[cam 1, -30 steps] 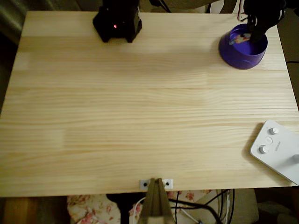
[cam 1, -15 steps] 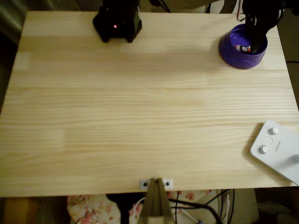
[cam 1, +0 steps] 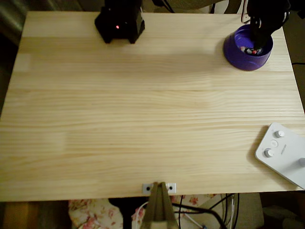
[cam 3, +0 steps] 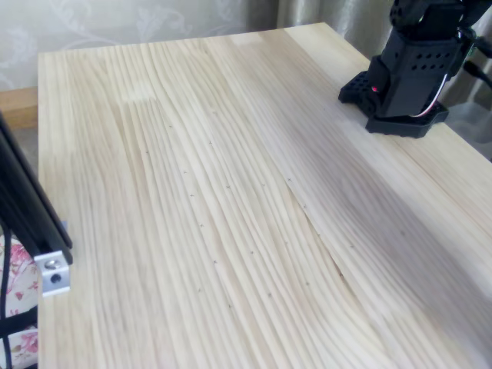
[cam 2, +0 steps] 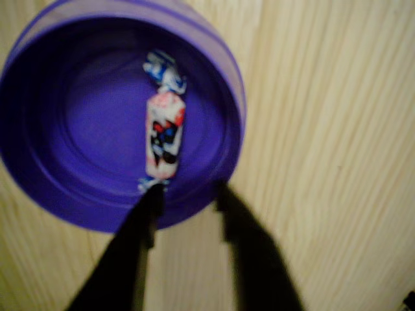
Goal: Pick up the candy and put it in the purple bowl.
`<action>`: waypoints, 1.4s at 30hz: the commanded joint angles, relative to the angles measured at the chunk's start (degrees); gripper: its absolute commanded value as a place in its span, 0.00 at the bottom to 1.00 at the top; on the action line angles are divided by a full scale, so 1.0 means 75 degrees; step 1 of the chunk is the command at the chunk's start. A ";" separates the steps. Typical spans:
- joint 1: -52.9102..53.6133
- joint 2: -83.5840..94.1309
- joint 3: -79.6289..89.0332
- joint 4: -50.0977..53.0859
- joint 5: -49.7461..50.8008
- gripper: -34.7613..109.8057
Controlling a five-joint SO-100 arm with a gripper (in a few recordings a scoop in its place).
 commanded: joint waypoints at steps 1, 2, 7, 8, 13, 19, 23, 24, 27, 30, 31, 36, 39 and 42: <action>0.0035 0.0844 -0.0633 0.0000 -0.0023 0.23; 0.0059 0.0891 -0.0621 -0.0012 -0.0023 0.23; 0.0164 0.1348 -0.0293 0.0000 -0.0223 0.23; 0.0199 0.1465 -0.0211 0.0059 -0.0223 0.23; 0.0574 0.2133 0.0340 0.0445 -0.0234 0.23; 0.1313 0.3246 0.1348 0.0504 -0.0445 0.23; 0.1840 0.4371 0.2508 0.0047 -0.0082 0.23; 0.1969 0.4699 0.2848 -0.0105 -0.0082 0.23; 0.2402 0.5602 0.3668 -0.0270 -0.0305 0.23; 0.2895 0.6316 0.4289 -0.0129 -0.0398 0.23; 0.3082 0.6551 0.4512 -0.0082 -0.0410 0.23; 0.4230 0.7711 0.5566 -0.0035 -0.0375 0.23; 0.5051 0.8262 0.6035 0.0000 -0.0035 0.23; 0.5895 0.8660 0.6434 0.0035 0.0258 0.23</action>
